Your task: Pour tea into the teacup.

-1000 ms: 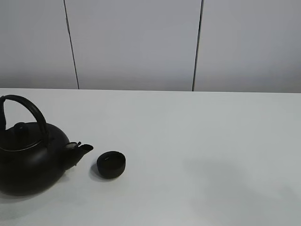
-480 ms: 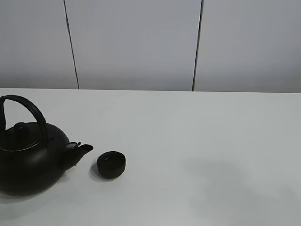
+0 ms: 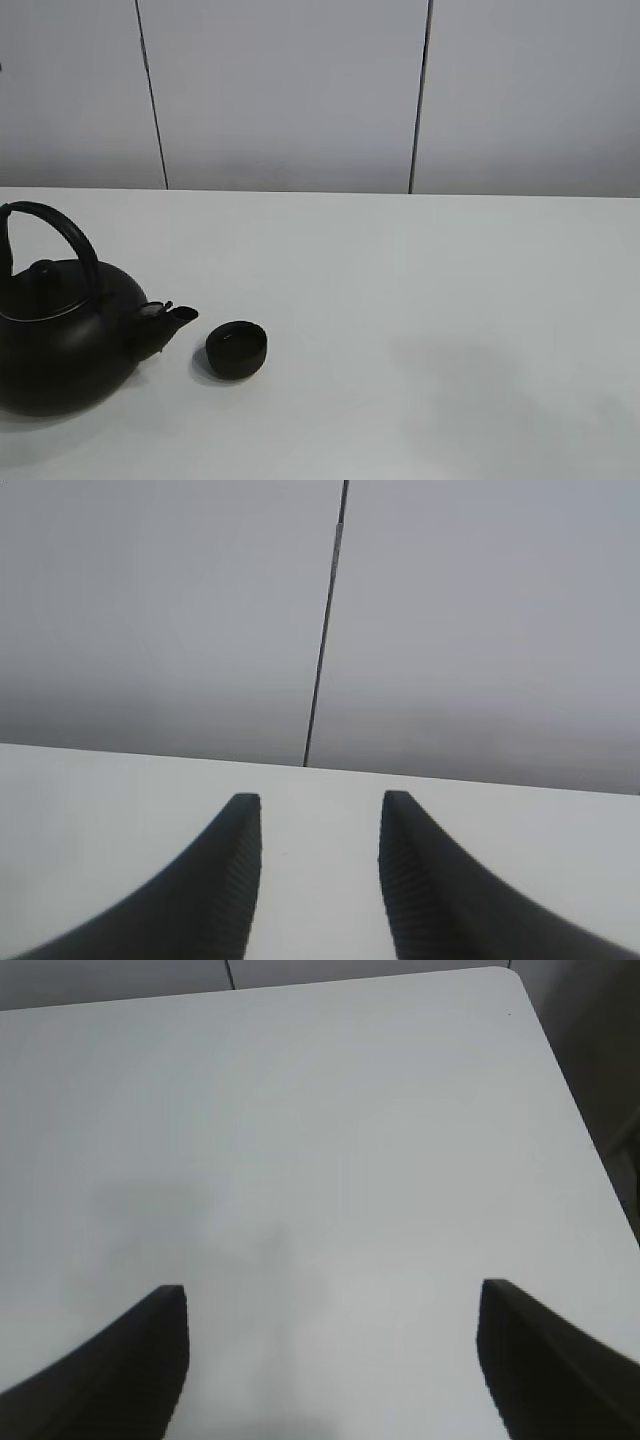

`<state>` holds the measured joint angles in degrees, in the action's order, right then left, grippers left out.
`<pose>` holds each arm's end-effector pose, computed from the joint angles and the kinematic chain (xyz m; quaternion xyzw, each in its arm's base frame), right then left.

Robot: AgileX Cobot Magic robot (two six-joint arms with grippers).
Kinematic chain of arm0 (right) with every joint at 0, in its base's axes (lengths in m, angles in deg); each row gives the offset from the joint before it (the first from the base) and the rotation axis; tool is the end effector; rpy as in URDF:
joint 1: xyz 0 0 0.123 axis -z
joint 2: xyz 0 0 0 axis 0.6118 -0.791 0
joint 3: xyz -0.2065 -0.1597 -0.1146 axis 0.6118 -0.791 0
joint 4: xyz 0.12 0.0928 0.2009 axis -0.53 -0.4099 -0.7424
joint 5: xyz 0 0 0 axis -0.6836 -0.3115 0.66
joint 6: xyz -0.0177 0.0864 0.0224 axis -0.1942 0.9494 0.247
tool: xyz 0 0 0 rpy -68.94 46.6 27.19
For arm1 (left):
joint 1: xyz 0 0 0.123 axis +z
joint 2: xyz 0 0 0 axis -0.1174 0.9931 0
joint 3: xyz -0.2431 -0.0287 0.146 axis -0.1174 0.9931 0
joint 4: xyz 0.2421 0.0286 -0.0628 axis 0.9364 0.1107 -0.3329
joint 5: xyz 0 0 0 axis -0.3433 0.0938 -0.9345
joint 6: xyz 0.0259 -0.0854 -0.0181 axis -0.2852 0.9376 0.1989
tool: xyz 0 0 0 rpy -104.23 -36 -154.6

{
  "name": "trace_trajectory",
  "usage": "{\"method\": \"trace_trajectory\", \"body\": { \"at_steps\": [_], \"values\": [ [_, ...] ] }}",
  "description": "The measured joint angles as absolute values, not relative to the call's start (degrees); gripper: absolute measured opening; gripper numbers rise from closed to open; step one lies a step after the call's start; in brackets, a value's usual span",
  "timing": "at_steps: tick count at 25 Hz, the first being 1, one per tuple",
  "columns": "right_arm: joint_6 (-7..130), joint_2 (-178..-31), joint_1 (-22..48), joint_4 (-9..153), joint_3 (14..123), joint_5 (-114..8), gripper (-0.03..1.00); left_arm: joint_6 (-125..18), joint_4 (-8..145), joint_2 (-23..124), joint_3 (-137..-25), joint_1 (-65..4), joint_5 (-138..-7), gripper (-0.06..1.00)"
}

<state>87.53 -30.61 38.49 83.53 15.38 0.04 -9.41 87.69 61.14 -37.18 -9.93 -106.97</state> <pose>-0.0047 -0.0048 0.2668 0.0309 0.8622 -0.0192 0.5053 0.2948 -0.0207 0.2305 0.0003 0.7840 -0.0642 0.6174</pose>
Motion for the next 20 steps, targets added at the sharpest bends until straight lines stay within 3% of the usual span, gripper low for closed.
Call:
{"method": "trace_trajectory", "body": {
  "at_steps": [11, 15, 20],
  "values": [
    [87.5, -30.6, 38.5, 83.5, 15.4, 0.0, 0.54, -9.6, 82.3, 49.2, -52.5, -7.8, -64.8, 0.29],
    [87.5, -30.6, 38.5, 83.5, 15.4, 0.0, 0.54, -12.8, 82.3, 46.3, -55.0, -2.4, -54.2, 0.29],
    [87.5, -30.6, 38.5, 83.5, 15.4, 0.0, 0.54, -20.2, 82.3, 43.0, -55.3, 9.2, -47.9, 0.29]
  ]
}}
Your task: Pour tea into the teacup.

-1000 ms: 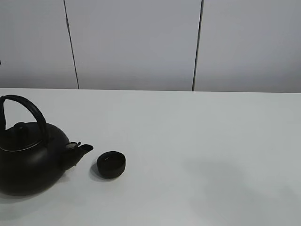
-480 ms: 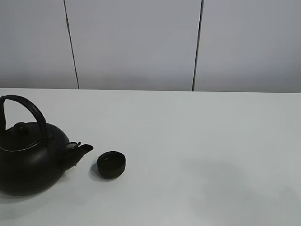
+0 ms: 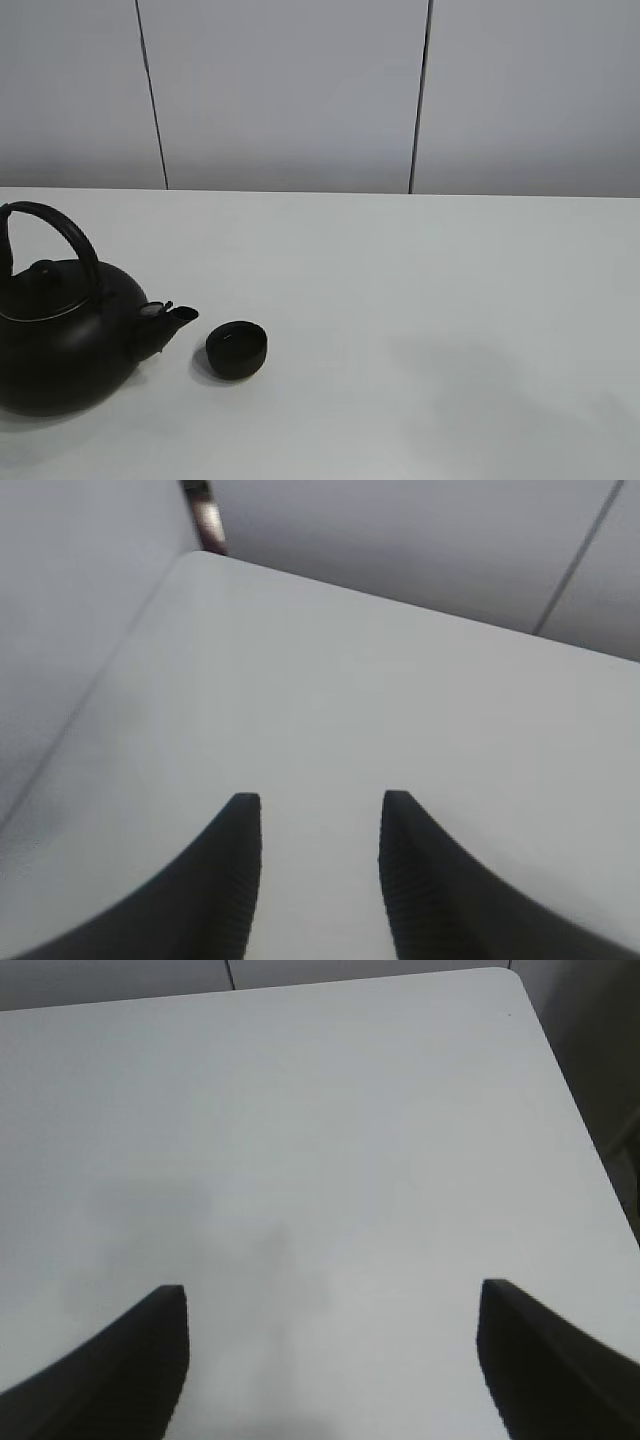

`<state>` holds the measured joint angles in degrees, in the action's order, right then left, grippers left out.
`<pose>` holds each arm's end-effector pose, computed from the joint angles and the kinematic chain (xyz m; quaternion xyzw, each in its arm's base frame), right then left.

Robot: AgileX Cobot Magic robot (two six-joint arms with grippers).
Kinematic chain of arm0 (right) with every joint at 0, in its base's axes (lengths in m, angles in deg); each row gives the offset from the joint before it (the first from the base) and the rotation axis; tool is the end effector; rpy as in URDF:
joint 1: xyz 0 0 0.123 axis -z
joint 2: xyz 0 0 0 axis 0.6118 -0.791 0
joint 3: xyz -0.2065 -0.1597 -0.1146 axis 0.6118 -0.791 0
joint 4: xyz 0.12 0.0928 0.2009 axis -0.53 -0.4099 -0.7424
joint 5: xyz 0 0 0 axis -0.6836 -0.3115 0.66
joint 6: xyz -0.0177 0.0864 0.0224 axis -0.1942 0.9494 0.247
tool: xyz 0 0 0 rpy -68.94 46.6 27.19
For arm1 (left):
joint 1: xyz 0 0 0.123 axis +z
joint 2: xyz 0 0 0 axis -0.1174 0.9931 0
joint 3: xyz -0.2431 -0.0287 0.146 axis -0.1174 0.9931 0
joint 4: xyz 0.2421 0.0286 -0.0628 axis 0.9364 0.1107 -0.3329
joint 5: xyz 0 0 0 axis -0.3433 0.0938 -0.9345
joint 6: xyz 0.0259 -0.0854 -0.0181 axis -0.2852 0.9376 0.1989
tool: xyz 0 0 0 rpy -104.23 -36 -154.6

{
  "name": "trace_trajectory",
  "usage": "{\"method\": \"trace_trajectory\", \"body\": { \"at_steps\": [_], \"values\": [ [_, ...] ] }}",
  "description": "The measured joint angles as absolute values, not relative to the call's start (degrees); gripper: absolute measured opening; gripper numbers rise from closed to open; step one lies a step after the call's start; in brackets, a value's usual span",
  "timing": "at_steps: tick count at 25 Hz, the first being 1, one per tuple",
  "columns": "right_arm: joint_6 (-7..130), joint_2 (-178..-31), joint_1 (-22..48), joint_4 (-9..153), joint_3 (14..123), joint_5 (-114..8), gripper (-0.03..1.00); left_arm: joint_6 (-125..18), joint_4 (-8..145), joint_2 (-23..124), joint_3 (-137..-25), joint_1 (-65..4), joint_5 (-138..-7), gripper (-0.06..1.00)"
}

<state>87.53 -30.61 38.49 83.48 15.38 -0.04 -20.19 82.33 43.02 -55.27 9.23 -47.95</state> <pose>-0.0047 -0.0047 0.2669 0.0308 0.8618 -0.0188 0.5059 0.2363 0.0677 0.3336 -0.1171 0.8832 0.0665 0.4493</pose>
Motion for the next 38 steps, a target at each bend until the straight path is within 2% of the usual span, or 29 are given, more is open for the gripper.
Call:
{"method": "trace_trajectory", "body": {
  "at_steps": [3, 5, 14, 23, 28, 38],
  "values": [
    [87.5, -30.6, 38.5, 83.5, 15.4, 0.0, 0.54, -24.1, 81.4, 41.0, -55.3, 15.2, -45.3, 0.29],
    [87.5, -30.6, 38.5, 83.5, 15.4, 0.0, 0.54, -25.2, 79.7, 38.3, -55.3, 16.3, -42.8, 0.29],
    [87.5, -30.6, 38.5, 83.5, 15.4, 0.0, 0.54, -30.4, 71.2, 12.4, -55.6, 16.5, -29.4, 0.29],
    [87.5, -30.6, 38.5, 83.5, 15.4, 0.0, 0.54, -35.1, 66.2, -16.6, -56.2, 16.5, -8.3, 0.29],
    [87.5, -30.6, 38.5, 83.5, 15.4, 0.0, 0.54, -35.1, 67.5, -22.0, -53.5, 16.5, -3.4, 0.29],
    [87.5, -30.6, 38.5, 83.5, 15.4, 0.0, 0.54, -28.9, 74.1, -23.1, -37.8, 16.5, -3.8, 0.29]
  ]
}}
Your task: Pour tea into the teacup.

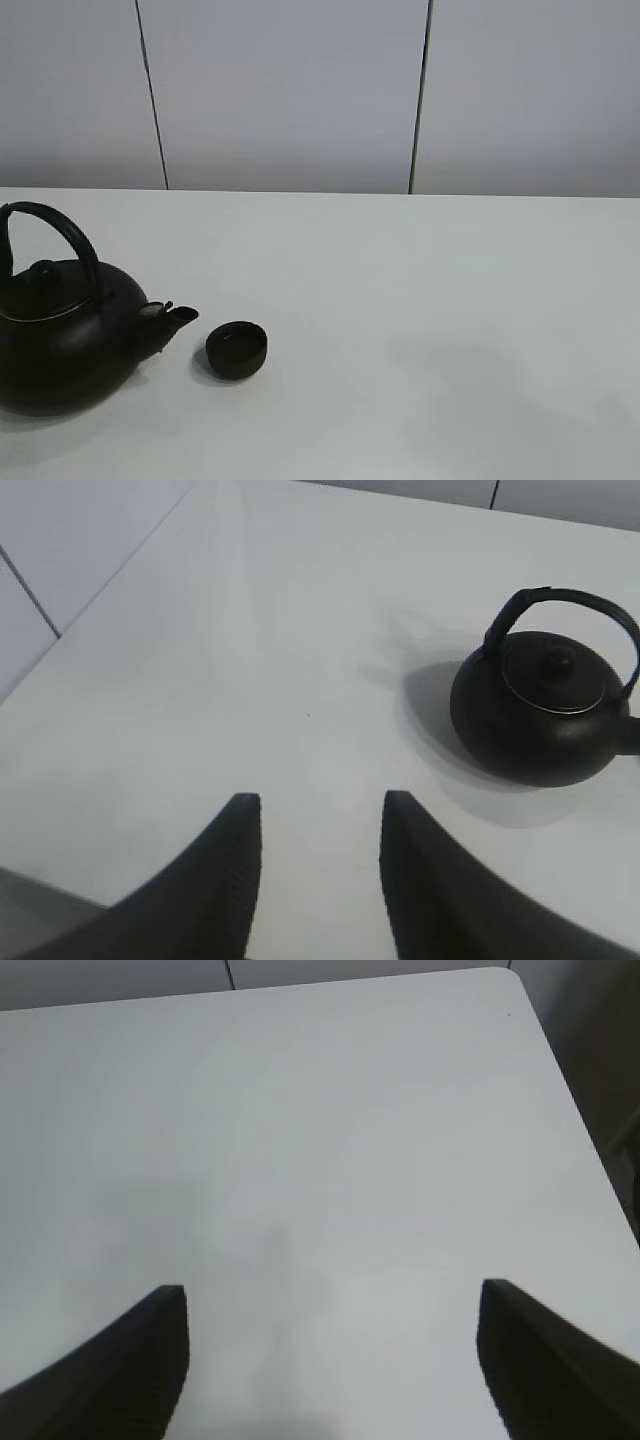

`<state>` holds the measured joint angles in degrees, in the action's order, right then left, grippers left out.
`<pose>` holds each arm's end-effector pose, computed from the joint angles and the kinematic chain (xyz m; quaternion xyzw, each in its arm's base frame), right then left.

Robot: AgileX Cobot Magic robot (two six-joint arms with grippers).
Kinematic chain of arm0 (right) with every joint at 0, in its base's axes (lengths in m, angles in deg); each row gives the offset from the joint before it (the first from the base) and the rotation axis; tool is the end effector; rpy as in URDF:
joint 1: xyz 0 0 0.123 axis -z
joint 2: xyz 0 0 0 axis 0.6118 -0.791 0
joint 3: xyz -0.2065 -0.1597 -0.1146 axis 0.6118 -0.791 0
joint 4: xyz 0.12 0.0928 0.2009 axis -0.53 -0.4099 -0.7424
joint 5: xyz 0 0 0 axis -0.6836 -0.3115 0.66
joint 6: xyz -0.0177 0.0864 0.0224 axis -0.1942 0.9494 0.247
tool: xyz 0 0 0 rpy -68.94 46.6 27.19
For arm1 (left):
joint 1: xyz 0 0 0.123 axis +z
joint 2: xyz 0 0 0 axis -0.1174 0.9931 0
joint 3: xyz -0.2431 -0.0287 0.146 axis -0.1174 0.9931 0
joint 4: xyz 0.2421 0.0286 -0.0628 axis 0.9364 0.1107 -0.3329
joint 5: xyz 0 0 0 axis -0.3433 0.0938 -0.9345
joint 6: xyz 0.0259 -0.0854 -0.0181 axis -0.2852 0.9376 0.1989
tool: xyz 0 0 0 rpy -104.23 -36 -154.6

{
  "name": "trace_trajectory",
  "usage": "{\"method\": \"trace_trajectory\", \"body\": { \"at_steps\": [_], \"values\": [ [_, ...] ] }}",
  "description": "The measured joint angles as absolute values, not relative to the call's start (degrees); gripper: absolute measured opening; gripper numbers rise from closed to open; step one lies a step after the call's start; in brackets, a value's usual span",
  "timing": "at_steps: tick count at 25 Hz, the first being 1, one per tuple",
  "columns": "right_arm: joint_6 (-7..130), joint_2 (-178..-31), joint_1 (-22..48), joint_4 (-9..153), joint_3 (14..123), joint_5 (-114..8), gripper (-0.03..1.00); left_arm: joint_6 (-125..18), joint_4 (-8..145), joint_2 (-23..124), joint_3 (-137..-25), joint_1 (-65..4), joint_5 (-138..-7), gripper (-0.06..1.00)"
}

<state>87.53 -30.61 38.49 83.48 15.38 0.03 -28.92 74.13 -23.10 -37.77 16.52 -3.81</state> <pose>-0.0047 -0.0047 0.2668 0.0309 0.8621 -0.0188 0.5054 -0.0244 -0.0240 0.2967 -0.0886 0.8659 0.0708 0.4873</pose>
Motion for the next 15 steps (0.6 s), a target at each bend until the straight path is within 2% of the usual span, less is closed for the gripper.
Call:
{"method": "trace_trajectory", "body": {
  "at_steps": [15],
  "values": [
    [87.5, -30.6, 38.5, 83.5, 15.4, 0.0, 0.54, -27.6, 75.9, -23.0, -29.3, 14.1, -11.1, 0.29]
  ]
}}
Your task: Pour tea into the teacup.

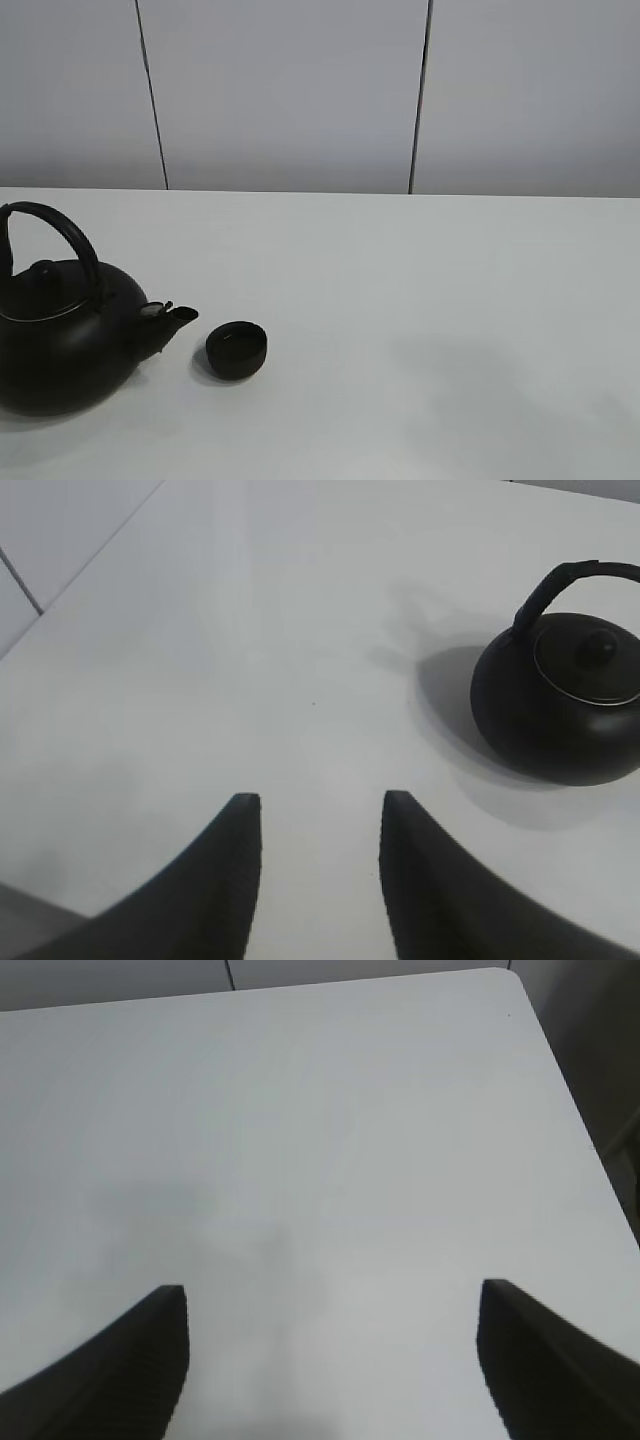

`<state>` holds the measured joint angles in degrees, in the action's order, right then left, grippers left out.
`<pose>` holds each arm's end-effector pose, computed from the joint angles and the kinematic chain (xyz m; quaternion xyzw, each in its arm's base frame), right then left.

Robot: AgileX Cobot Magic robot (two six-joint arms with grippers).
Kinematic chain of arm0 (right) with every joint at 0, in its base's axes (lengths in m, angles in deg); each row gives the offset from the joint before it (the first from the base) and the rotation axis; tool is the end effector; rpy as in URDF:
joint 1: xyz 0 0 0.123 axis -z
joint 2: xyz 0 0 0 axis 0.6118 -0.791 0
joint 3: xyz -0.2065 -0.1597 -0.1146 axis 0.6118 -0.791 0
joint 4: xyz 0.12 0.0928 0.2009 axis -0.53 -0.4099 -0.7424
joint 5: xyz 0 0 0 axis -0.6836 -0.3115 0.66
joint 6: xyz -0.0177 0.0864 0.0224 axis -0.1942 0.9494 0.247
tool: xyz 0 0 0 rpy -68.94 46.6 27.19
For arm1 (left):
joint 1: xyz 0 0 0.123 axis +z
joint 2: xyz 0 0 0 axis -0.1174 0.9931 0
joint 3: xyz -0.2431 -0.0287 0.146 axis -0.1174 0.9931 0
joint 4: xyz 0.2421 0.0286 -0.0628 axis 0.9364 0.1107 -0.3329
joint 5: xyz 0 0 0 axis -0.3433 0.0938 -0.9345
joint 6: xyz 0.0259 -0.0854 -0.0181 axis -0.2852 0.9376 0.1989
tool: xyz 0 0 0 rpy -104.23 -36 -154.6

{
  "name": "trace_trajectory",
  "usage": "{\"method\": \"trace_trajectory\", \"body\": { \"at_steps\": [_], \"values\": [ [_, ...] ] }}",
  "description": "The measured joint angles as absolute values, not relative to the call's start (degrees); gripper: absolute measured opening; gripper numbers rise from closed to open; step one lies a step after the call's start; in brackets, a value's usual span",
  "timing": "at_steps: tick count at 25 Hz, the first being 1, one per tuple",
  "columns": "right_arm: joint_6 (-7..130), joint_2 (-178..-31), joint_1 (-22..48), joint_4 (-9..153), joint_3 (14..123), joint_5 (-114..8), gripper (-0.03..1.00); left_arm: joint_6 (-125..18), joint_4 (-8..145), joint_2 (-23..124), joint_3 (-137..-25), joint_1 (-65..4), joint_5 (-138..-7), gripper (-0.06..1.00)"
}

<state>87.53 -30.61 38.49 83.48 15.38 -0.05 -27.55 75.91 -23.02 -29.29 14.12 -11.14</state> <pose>-0.0047 -0.0047 0.2669 0.0308 0.8618 -0.0188 0.5060 -0.0036 -0.0113 0.2673 -0.0923 0.8714 0.0661 0.4772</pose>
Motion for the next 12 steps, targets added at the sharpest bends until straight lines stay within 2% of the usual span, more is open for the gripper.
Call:
{"method": "trace_trajectory", "body": {
  "at_steps": [8, 12],
  "values": [
    [87.5, -30.6, 38.5, 83.5, 15.4, 0.0, 0.54, -27.6, 75.9, -23.0, -29.2, 2.6, -11.3, 0.29],
    [87.5, -30.6, 38.5, 83.5, 15.4, 0.0, 0.54, -27.6, 75.9, -23.0, -29.2, -0.4, -11.3, 0.29]
  ]
}}
